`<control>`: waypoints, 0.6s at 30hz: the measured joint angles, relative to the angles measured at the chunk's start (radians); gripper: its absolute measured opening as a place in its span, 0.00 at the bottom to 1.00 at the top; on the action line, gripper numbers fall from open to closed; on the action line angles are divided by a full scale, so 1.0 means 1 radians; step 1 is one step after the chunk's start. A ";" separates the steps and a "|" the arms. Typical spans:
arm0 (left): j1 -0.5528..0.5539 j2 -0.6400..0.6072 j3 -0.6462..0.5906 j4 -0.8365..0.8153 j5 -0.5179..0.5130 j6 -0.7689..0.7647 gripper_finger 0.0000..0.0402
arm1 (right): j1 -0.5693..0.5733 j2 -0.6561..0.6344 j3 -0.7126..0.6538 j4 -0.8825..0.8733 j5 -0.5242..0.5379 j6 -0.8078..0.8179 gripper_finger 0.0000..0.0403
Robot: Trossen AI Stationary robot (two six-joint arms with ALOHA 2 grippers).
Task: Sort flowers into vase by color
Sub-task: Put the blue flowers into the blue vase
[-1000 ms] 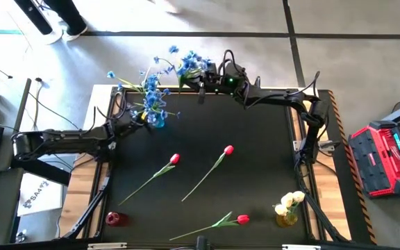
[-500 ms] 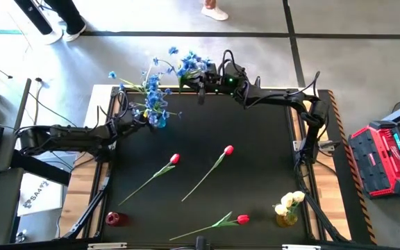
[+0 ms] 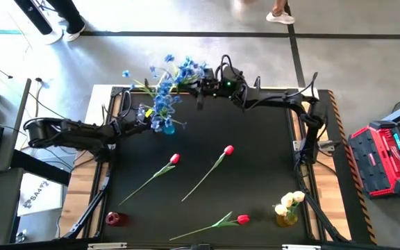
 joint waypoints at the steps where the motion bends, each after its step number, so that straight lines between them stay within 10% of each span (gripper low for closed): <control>1: -0.001 0.012 0.010 -0.001 0.009 0.006 0.47 | 0.008 0.007 0.000 0.004 -0.006 0.001 0.00; 18: -0.068 0.104 0.055 0.016 0.035 0.092 0.47 | 0.048 0.047 0.000 0.073 -0.004 -0.056 0.00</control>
